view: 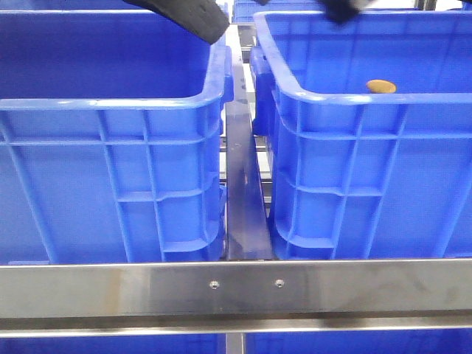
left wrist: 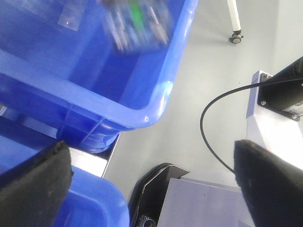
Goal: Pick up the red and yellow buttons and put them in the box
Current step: 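Open the left gripper and move the red button over the other crate, then lower the red button beside the yellow one with the right gripper and release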
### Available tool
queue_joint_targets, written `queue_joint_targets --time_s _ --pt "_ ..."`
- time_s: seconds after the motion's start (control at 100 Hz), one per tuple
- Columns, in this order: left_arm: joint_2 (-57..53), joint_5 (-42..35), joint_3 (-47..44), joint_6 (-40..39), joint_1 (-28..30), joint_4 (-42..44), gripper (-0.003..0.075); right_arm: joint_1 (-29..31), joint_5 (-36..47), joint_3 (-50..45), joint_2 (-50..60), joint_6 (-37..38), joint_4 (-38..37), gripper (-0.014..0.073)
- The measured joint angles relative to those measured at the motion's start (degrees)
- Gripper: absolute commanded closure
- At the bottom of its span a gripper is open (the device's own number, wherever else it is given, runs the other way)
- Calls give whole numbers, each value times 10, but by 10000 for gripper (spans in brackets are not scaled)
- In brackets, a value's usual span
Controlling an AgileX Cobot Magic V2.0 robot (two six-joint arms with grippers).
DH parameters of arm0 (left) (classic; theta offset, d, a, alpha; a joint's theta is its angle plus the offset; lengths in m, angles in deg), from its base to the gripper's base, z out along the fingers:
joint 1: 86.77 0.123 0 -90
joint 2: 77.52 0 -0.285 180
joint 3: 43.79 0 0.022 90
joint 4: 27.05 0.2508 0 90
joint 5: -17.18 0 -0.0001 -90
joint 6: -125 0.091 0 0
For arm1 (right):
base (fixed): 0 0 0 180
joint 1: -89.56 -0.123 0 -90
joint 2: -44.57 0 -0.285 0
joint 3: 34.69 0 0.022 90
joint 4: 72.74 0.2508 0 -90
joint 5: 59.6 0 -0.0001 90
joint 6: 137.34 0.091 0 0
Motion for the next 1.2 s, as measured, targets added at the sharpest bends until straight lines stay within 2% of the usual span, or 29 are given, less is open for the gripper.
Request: queue_joint_targets --time_s 0.09,0.17,0.37,0.48,0.86,1.2 --pt "0 1 0 0 0 -4 69 46 46 0 0 -31 -7 359" --pt "0 1 0 0 0 -5 69 60 103 0 0 -67 -8 359" --pt "0 1 0 -3 0 -5 70 55 279 1 -1 -190 -6 359" --pt "0 0 0 -5 0 -5 70 46 347 16 -10 -229 1 359" --pt "-1 -18 0 -5 0 -5 70 12 398 138 -132 -323 10 359" --pt "-1 -20 0 -5 0 -5 70 0 415 221 -242 -358 12 359"
